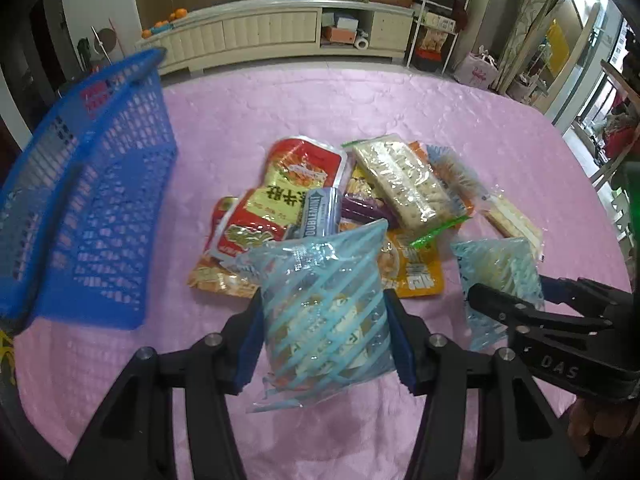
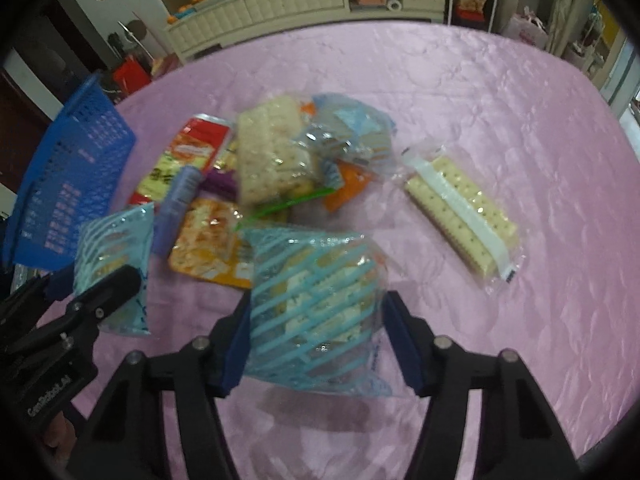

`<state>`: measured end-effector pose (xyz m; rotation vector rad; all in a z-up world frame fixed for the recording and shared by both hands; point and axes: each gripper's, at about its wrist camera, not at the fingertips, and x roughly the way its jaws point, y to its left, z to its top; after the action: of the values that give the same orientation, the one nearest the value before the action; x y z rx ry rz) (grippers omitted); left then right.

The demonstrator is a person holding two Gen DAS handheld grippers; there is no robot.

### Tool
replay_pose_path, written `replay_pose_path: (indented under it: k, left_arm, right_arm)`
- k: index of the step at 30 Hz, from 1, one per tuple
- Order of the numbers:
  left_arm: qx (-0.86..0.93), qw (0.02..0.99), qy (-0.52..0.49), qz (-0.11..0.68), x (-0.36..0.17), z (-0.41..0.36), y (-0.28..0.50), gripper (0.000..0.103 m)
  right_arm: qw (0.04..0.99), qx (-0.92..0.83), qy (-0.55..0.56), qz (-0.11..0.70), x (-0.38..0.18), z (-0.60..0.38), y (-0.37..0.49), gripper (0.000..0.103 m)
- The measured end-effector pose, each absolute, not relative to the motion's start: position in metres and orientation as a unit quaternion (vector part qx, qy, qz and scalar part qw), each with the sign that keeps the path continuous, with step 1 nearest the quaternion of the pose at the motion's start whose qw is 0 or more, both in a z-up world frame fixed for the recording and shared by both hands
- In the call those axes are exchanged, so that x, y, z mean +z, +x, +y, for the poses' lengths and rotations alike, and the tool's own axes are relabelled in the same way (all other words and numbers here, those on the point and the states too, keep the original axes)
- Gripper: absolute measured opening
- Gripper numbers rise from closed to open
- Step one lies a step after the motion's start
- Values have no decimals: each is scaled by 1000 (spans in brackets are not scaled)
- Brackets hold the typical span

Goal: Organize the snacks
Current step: 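Grasp a light-blue striped bag with the left gripper while the right gripper grasps another, then carry both held blue striped bags over the blue basket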

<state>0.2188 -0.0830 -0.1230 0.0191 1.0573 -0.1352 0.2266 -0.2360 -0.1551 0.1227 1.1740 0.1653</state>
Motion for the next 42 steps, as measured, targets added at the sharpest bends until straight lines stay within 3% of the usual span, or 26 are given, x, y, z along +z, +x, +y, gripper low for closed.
replay_pose_path:
  k: [16,27,35,42]
  left_arm:
    - [-67,903,-3,424,-9,-35,148,53]
    - [-35,929,2,368,47,33,123,53]
    - [-29,930,-10,366,52,88,141,53]
    - [-15,919,-17,393,28,127,185,53]
  right_arm:
    - [885,126,52,445,-27,-190,159,67]
    - [902,180,36,392,25,-127,137,67]
    - [900,220,22,375,46,-64,150,67]
    - [883,236,4,405,24,-10,194,67]
